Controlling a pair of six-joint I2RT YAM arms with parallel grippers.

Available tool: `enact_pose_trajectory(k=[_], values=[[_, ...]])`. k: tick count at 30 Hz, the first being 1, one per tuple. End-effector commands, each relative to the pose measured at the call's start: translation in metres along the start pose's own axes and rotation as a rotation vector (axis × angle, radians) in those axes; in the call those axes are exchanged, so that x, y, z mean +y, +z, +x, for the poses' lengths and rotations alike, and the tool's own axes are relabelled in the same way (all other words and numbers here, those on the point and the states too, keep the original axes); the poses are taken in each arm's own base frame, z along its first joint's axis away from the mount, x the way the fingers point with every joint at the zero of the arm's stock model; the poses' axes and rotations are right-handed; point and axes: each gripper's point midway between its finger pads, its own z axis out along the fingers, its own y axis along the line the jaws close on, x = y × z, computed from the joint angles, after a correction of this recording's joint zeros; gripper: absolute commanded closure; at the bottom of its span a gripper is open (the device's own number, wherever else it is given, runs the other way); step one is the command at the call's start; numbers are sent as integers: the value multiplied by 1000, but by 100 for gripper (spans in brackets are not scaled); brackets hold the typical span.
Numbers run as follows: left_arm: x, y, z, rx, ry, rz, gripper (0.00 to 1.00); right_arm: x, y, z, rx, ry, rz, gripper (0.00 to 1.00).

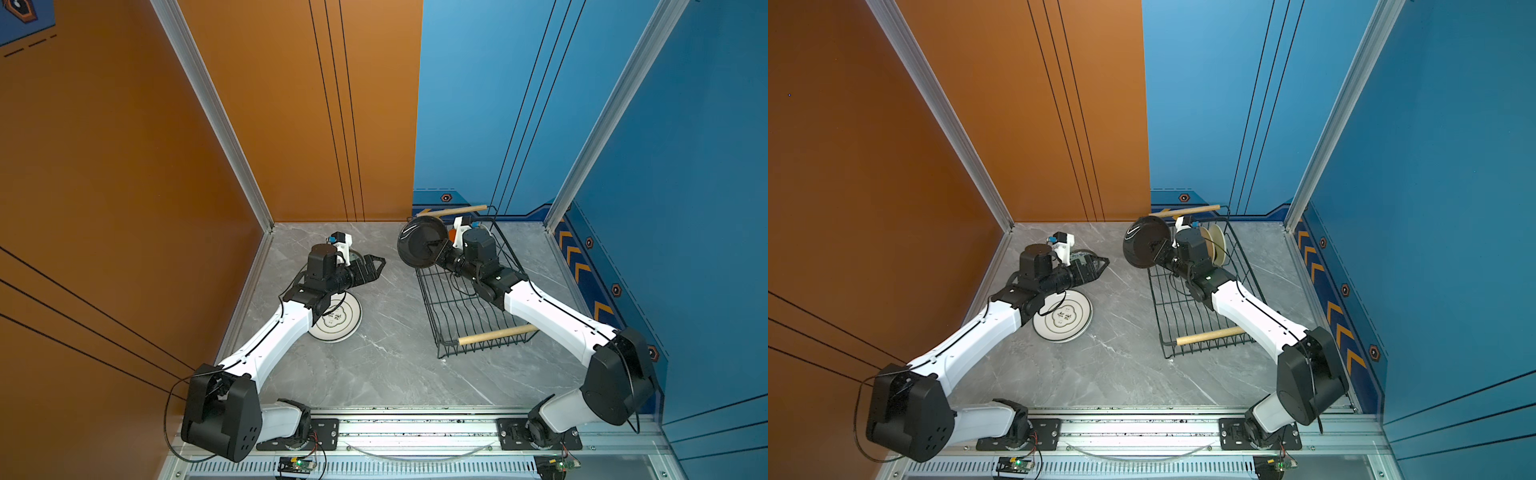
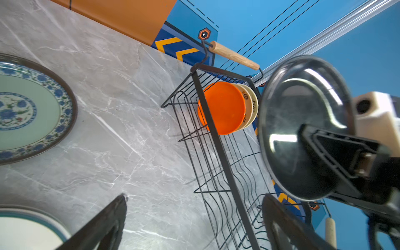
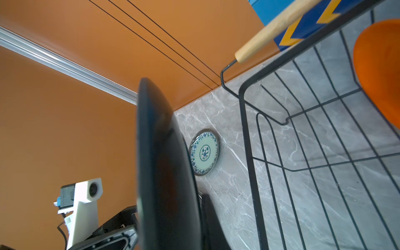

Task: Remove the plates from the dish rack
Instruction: 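Lift the black plate from the rack with the right gripper toward the left gripper, then close the left gripper on the black plate rim held by the right gripper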

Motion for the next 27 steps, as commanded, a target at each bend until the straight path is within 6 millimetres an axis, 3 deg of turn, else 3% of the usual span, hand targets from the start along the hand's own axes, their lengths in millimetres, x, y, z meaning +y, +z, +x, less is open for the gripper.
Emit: enact_pose_trajectory(k=[1, 11, 22, 27], values=[[-25, -3, -7, -2, -1, 99, 2, 19, 6, 6, 49, 55, -83, 97], [-21, 1, -8, 14, -46, 126, 4, 43, 16, 39, 207, 124, -214, 95], [-26, 3, -8, 39, -82, 190, 31, 57, 25, 60, 285, 165, -306, 92], [-25, 3, -4, 55, -97, 198, 50, 61, 30, 67, 314, 158, -321, 92]])
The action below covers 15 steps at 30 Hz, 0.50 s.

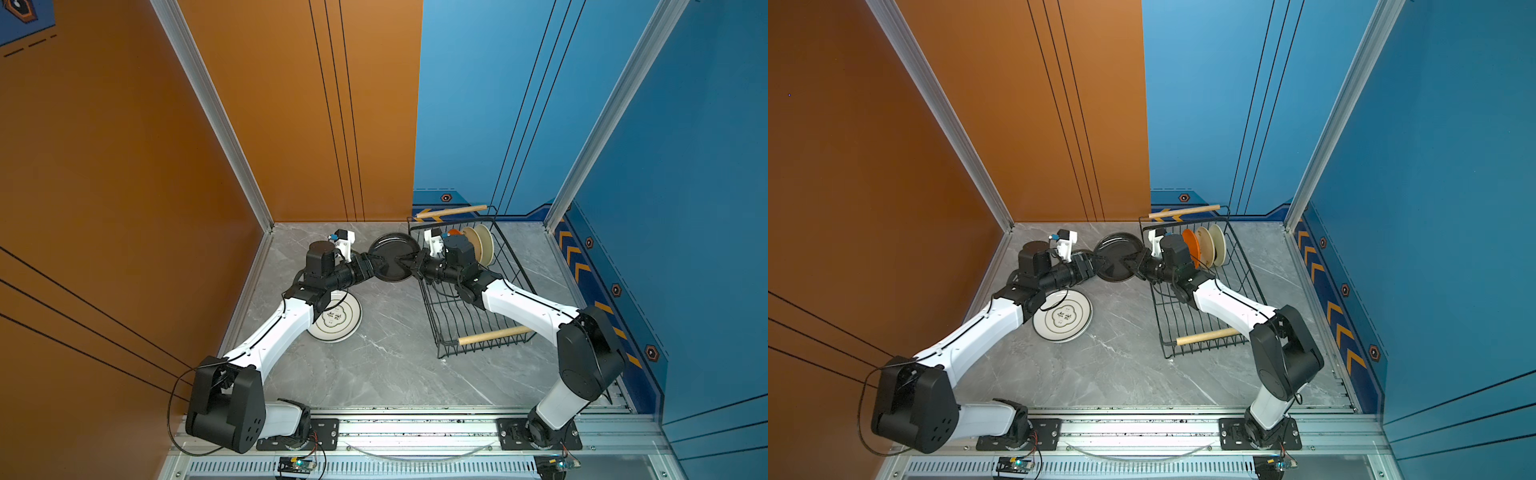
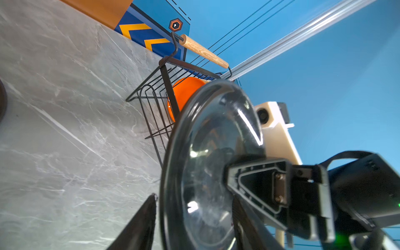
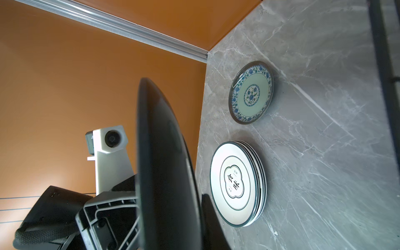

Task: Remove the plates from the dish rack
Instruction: 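Close the left gripper on the black plate rim held by the right gripper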

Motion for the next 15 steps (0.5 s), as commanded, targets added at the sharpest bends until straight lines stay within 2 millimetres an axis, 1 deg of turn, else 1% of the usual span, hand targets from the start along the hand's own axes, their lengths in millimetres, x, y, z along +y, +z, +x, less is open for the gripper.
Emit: enact_pose_trajectory(k=[1, 7, 11, 13, 15], values=[[-5, 0, 0, 14, 5, 40, 54, 29, 3, -2, 10, -34, -92, 91], [0, -1, 3, 26, -14, 38, 71, 30, 6, 1, 19, -59, -77, 85], [3, 1, 6, 49, -35, 40, 74, 34, 9, 3, 29, -70, -83, 82], [3, 2, 8, 57, -39, 44, 79, 34, 11, 4, 34, -70, -83, 79], [5, 0, 9, 57, -43, 41, 81, 34, 13, 4, 37, -71, -86, 76]])
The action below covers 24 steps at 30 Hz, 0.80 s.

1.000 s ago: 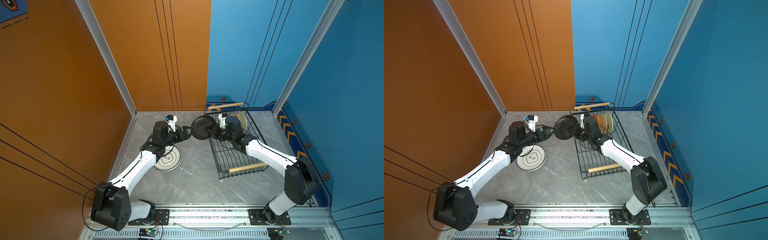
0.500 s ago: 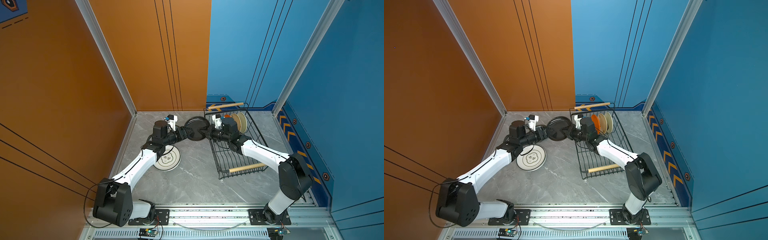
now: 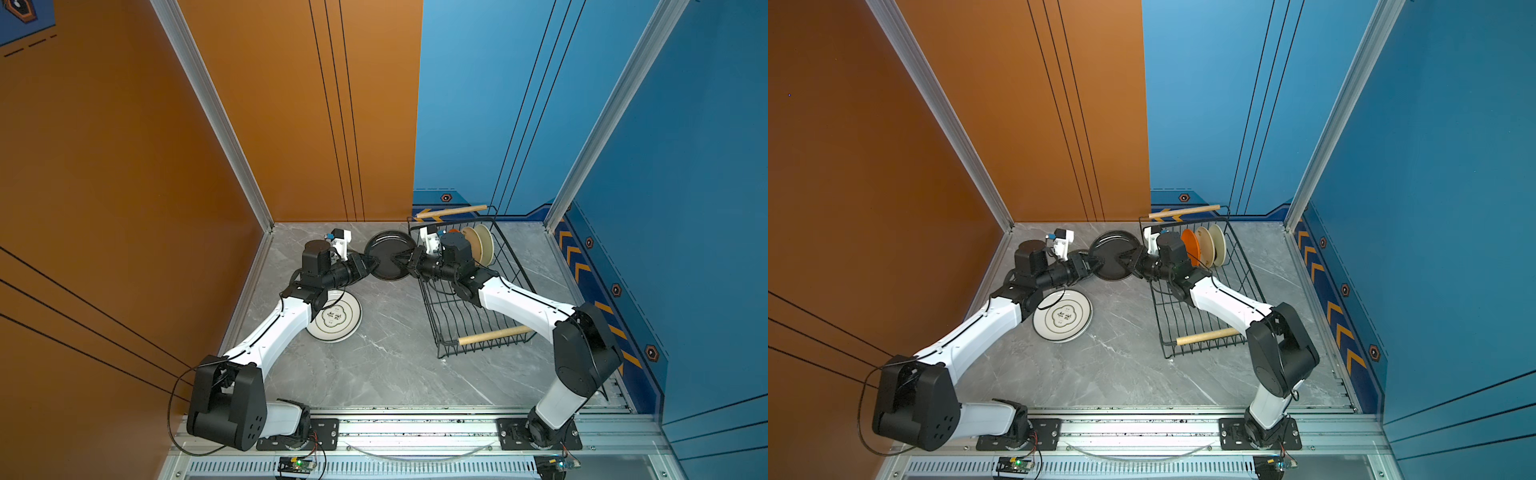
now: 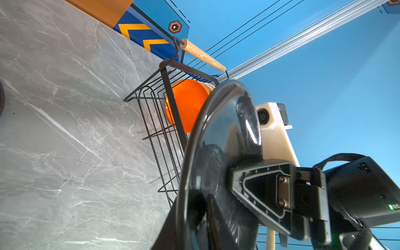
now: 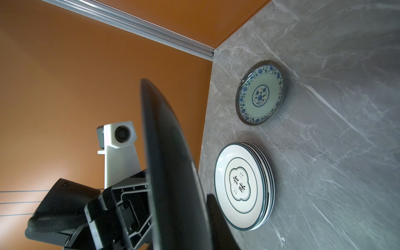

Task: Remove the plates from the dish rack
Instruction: 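Close the left gripper on the black plate rim held by the right gripper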

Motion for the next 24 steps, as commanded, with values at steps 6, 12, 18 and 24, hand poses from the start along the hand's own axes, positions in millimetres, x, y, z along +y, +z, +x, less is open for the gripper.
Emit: enact_pose_trajectory(k=[6, 12, 18, 24], values=[[5, 0, 12, 52, -18, 9, 92, 26, 8, 6, 39, -67, -80, 65], [9, -8, 11, 46, -20, -27, 96, 24, 10, 7, 53, -73, -73, 56], [17, -20, 7, 28, -38, -79, 99, 19, 7, 2, 42, -104, -23, 41], [25, -36, -3, -9, -54, -107, 100, 4, -1, -5, 30, -177, 97, 33]])
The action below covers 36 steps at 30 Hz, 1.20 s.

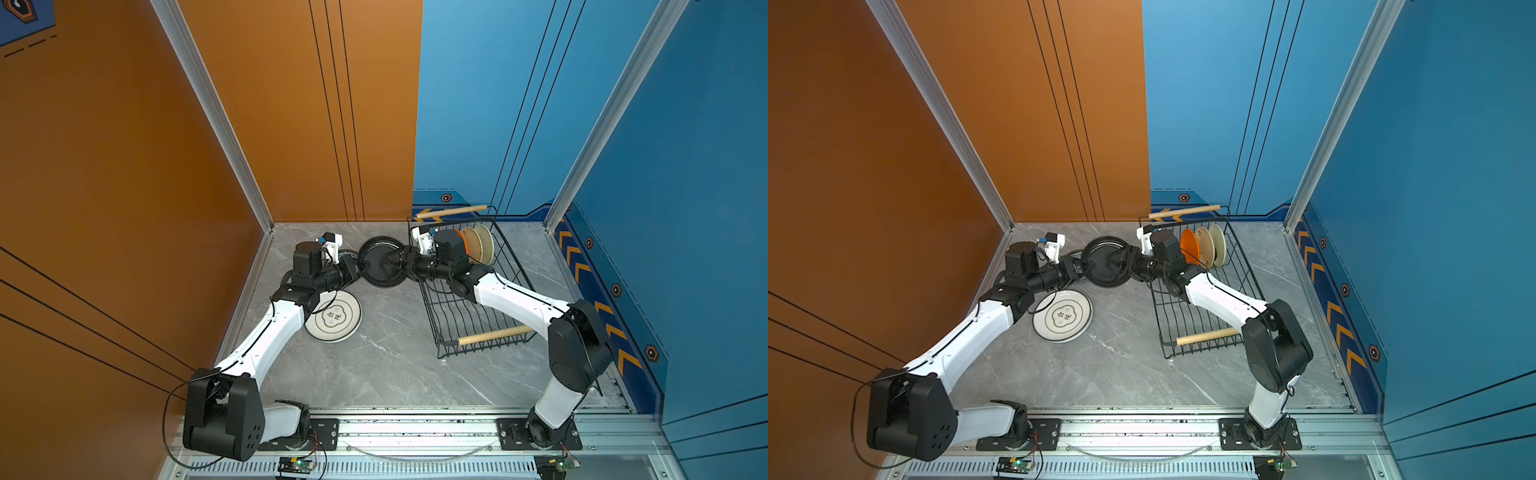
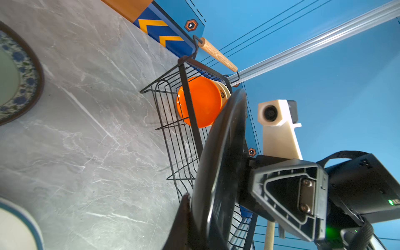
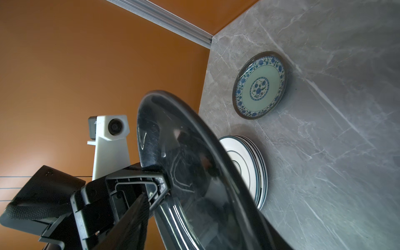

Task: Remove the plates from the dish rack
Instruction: 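Close the left gripper on the black plate rim held by the right gripper, then carry the black plate toward the floral plate with the left gripper while the right withdraws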

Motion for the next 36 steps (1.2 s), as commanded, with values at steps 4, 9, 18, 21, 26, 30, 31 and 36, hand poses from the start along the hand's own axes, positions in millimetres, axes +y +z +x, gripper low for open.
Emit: enact_pose_trajectory(k=[4, 9, 18, 21, 26, 30, 31, 36], values=[[12, -20, -6, -34, 0, -46, 100, -7, -18, -16, -37, -124, 134, 25], [16, -30, -14, -57, -13, -53, 100, -16, -29, -25, -65, -143, 178, 23], [28, -48, -28, -108, -43, -84, 100, -30, -57, -41, -102, -164, 252, 22], [38, -54, -31, -123, -56, -120, 100, -30, -71, -47, -112, -195, 279, 22], [55, -65, -38, -160, -77, -192, 100, -24, -101, -56, -107, -327, 399, 19], [73, -74, -44, -178, -100, -276, 100, -28, -134, -65, -114, -486, 587, 14], [75, -75, -47, -186, -101, -289, 100, -30, -141, -67, -119, -513, 627, 6], [89, -79, -62, -212, -110, -356, 100, -41, -183, -83, -186, -618, 840, 0]])
